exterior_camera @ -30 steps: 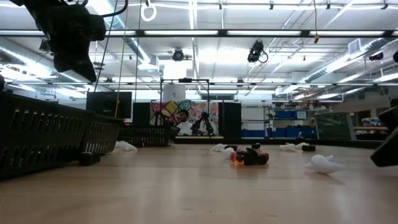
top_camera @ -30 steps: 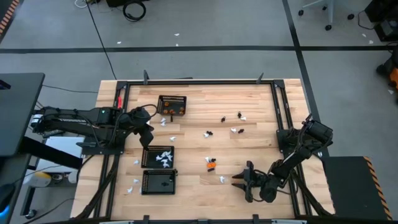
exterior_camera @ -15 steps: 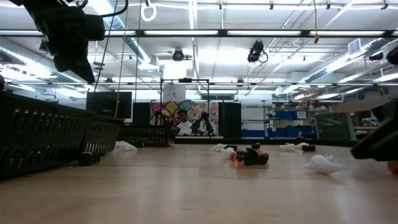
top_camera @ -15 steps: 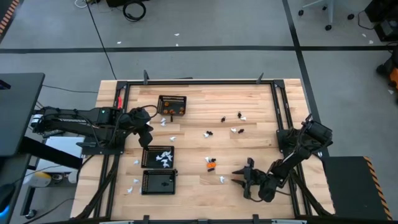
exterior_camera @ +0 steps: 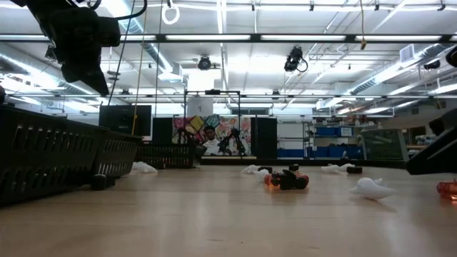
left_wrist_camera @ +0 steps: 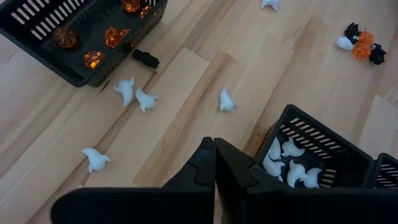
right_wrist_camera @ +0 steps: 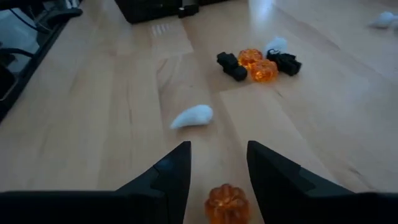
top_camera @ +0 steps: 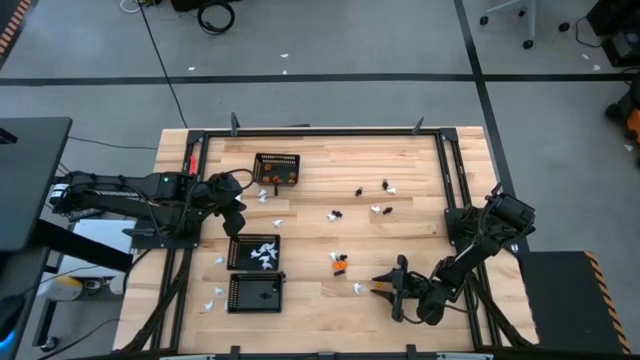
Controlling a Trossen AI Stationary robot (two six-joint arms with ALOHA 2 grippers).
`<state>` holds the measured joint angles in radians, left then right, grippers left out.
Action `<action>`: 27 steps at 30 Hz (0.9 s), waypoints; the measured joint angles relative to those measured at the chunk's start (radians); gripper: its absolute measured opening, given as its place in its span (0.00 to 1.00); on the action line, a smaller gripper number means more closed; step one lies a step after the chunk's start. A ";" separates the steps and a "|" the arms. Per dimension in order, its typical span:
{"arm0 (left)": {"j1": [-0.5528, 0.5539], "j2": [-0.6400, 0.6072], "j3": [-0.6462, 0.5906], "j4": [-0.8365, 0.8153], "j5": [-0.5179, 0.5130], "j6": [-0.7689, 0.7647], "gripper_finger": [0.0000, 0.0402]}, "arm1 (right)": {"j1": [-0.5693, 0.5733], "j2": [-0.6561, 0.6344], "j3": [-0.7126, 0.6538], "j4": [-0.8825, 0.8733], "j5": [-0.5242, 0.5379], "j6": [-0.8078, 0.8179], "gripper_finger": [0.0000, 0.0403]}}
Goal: Sort Halloween decoration
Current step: Put the bottom right orange pumpkin toy into the top black bin
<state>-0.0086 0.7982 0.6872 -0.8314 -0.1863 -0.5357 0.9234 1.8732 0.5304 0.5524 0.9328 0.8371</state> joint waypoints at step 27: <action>0.000 0.000 0.000 -0.001 0.000 -0.020 0.02 | 0.049 0.158 0.001 0.107 0.047 0.065 0.25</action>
<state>-0.0086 0.7979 0.6872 -0.8322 -0.1864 -0.5559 0.9722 2.0310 0.5316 0.6598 0.9794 0.9026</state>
